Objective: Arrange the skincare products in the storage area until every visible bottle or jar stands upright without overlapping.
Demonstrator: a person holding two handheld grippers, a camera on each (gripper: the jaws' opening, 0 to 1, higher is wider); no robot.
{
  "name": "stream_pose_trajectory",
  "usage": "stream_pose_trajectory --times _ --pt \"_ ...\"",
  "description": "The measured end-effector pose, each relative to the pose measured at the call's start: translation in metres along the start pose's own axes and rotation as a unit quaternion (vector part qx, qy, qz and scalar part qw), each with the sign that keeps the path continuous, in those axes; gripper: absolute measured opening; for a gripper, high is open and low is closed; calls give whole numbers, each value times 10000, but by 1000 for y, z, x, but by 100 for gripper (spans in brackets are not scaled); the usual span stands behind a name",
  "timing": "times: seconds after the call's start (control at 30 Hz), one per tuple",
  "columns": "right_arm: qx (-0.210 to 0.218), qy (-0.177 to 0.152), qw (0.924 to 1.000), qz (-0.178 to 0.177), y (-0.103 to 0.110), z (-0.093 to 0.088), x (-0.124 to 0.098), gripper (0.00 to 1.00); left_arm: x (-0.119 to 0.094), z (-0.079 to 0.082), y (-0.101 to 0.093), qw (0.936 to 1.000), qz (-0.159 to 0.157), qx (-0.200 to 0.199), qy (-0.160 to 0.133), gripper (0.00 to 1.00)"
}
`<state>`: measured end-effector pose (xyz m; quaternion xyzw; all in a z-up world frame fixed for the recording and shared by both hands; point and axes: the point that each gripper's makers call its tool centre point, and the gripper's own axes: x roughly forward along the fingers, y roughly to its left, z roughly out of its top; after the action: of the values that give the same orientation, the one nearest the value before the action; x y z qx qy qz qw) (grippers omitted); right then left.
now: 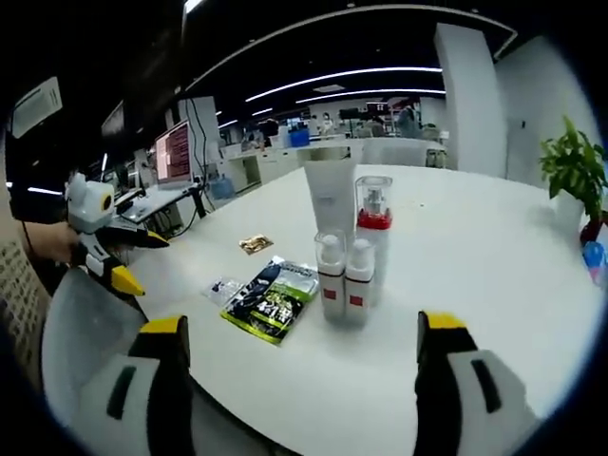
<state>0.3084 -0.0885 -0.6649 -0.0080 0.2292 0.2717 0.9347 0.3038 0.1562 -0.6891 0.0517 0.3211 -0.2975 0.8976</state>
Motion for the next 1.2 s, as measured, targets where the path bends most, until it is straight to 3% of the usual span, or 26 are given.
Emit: stream_pose_trajectory --times 0.43,0.77,1.03,1.2 --pt "-31 110 9999 -6 0 -4 1 99 12 6 7 10000 20 57 65 97" --pt "65 199 9998 -54 -2 -8 2 96 31 -2 29 9985 163 -18 522 97" --pt "60 304 9995 -63 -3 -12 4 96 50 14 43 9980 199 -13 597 96" --pt "308 261 9991 -143 -9 -12 2 96 62 21 51 9976 209 63 661 95"
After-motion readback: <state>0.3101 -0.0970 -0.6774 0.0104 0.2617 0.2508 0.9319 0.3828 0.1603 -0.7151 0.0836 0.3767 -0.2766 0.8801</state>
